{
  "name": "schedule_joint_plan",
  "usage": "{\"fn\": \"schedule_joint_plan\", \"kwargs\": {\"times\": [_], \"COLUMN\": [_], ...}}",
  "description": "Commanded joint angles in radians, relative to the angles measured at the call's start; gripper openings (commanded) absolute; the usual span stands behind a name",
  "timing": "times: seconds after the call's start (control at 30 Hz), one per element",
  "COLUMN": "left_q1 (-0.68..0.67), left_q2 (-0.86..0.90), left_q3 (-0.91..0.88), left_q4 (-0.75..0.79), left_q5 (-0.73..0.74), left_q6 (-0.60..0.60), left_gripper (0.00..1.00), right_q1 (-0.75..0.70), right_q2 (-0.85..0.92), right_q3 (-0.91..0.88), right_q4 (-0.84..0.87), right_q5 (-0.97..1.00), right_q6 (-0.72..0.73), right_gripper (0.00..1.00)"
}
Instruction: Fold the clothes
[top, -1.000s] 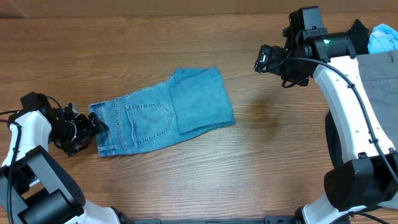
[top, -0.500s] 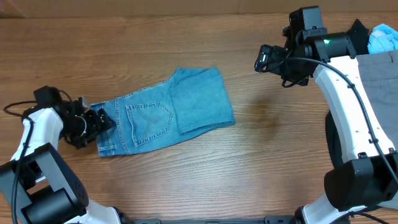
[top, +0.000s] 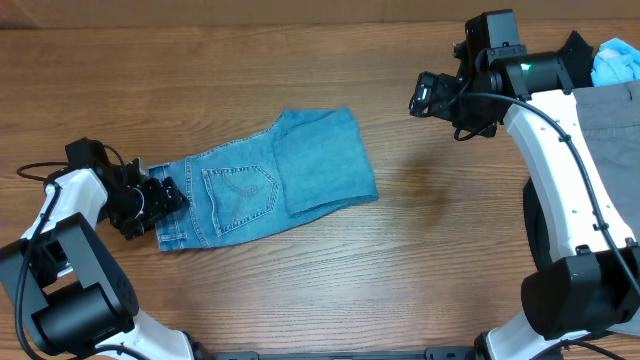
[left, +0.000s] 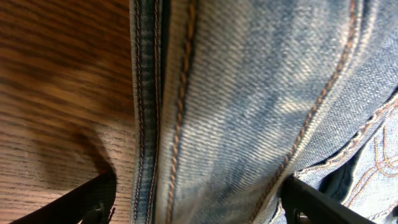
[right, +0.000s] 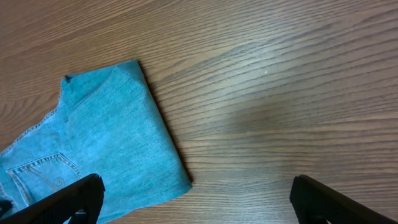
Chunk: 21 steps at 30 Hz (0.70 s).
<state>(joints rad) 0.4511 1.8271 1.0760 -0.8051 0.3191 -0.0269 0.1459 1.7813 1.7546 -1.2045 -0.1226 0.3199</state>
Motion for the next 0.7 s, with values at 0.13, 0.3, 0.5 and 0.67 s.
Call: {"fn": "schedule_joint_plan", "kwargs": {"times": [0.13, 0.3, 0.5, 0.67], "left_q1": [-0.003, -0.003, -0.005, -0.07], "left_q2": [0.058, 0.058, 0.057, 0.056], "left_q3": [-0.014, 0.0, 0.123, 0.337], "left_q4": [0.015, 0.008, -0.097, -0.282], "left_q5": [0.038, 0.037, 0.055, 0.09], "left_q6": [0.005, -0.053, -0.086, -0.082], "left_gripper": [0.42, 0.04, 0.04, 0.04], "right_q1": [0.002, 0.003, 0.02, 0.084], "right_q2": [-0.014, -0.014, 0.0, 0.005], "right_q3": [0.003, -0.001, -0.051, -0.173], "right_q4": [0.003, 0.003, 0.043, 0.178], "right_q5": [0.01, 0.005, -0.1, -0.121], "right_q6": [-0.007, -0.006, -0.007, -0.006], "right_gripper": [1.0, 1.0, 0.99, 0.99]}}
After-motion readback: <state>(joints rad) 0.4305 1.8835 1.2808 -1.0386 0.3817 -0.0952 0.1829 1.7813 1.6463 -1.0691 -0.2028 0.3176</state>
